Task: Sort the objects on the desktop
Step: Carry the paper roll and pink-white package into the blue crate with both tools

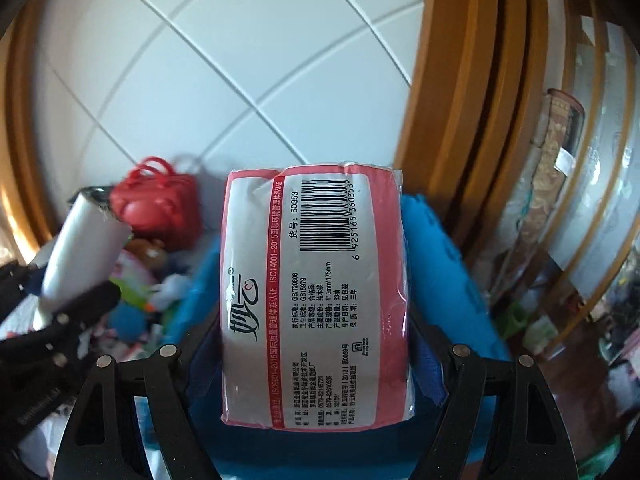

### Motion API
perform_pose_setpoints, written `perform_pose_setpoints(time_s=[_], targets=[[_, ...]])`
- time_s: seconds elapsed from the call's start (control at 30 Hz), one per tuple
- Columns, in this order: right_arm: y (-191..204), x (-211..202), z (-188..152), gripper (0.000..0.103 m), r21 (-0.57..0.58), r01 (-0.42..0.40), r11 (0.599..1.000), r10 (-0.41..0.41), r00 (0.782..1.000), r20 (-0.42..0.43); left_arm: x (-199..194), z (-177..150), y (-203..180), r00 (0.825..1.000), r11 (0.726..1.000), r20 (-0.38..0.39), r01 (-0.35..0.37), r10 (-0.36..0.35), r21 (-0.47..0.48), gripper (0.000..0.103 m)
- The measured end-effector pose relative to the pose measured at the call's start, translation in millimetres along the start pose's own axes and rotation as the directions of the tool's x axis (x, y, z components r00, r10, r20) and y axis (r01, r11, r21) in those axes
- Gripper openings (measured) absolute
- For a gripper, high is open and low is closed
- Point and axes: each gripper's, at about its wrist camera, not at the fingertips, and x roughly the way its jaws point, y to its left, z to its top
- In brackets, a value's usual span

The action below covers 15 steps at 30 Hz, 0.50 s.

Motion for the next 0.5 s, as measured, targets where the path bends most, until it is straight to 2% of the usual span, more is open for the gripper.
perform_pose_setpoints(time_s=[0.07,0.13,0.27,0.3,0.37,0.43,0.47,0.5], targets=[[-27.3,27.2,11.2,0.08,-0.017,0.017,1.0,-0.018,0.998,-0.055,39.8,20.4,-19.2,0.998,1.0,-0.07,-0.005,0.005,-0.002,0.046],[-45.1,76.1,16.5,0.08,-0.035,0.028,0.999,-0.032,0.991,-0.131,84.7,32.2,-38.6,0.988,1.0,-0.155,-0.019,0.019,0.003,0.046],[-73.6,166.7,10.0,0.08,-0.068,0.01,0.998,-0.031,0.953,-0.301,180.4,30.7,-66.0,0.94,0.999,-0.34,-0.035,0.037,0.012,0.046],[-75.3,190.3,2.0,0.08,-0.078,-0.004,0.997,-0.025,0.934,-0.358,205.6,24.5,-70.7,0.918,0.999,-0.395,-0.035,0.038,0.014,0.046],[-74.7,231.3,-19.9,0.08,-0.095,-0.051,0.994,0.0,0.882,-0.471,250.7,7.1,-79.6,0.861,0.998,-0.503,-0.059,0.07,0.036,0.046],[-67.9,266.5,-47.7,0.08,-0.115,-0.098,0.988,0.014,0.817,-0.576,291.4,-17.2,-83.3,0.792,0.995,-0.603,-0.084,0.098,0.051,0.046],[-64.2,284.0,-64.1,0.08,-0.128,-0.115,0.985,0.01,0.779,-0.627,305.1,-27.7,-84.4,0.763,0.995,-0.64,-0.088,0.094,0.042,0.046],[-62.1,296.2,-77.2,0.08,-0.134,-0.125,0.983,0.005,0.749,-0.662,319.6,-40.6,-86.3,0.725,0.995,-0.682,-0.091,0.093,0.04,0.046]])
